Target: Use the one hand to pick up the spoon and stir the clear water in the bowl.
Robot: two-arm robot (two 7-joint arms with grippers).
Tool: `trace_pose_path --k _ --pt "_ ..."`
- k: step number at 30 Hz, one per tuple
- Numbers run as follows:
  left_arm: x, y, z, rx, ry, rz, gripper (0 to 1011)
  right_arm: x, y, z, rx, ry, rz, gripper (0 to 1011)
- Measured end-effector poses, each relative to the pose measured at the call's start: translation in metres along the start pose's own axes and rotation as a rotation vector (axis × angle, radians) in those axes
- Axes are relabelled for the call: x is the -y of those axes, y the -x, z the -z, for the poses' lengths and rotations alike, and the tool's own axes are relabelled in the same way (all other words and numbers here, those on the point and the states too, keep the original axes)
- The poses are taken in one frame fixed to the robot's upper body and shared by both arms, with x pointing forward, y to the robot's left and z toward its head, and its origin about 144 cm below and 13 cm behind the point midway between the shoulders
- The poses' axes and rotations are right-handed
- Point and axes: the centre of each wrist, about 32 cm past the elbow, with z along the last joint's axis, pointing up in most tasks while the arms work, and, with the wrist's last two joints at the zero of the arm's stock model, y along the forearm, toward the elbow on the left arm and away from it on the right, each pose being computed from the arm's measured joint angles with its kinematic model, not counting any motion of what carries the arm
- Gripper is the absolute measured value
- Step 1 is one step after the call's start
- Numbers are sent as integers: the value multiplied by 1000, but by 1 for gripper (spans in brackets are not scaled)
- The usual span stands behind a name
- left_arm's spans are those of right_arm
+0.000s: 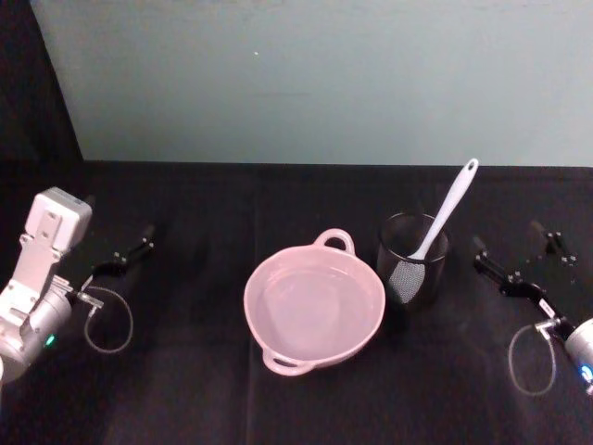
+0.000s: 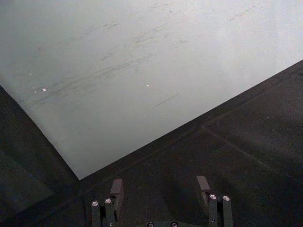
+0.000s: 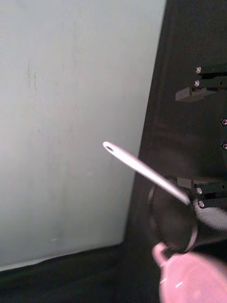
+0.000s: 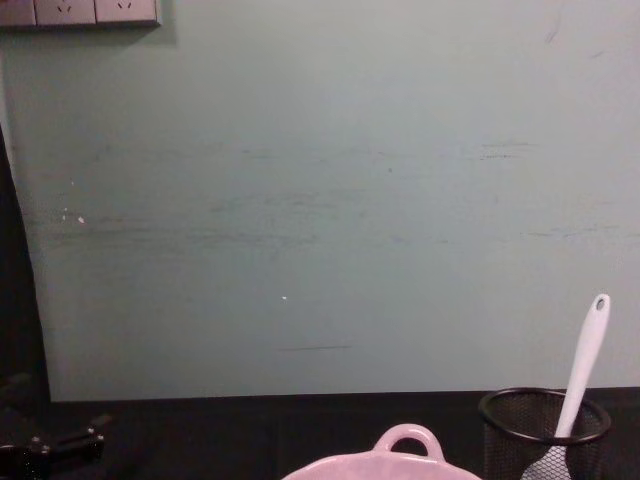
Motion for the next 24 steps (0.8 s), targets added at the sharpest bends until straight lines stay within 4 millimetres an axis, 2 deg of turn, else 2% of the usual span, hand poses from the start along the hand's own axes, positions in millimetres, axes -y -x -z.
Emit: trace_pose_path --k 10,16,24 --pt "0 0 0 0 0 0 1005 -22 -12 -5 -343 -31 -83 1003" --pt "0 0 0 0 0 0 1005 -50 -21 -13 -572 -5 -176 1003" --pt "0 0 0 0 0 0 1005 -72 -28 -18 -806 34 -260 1003"
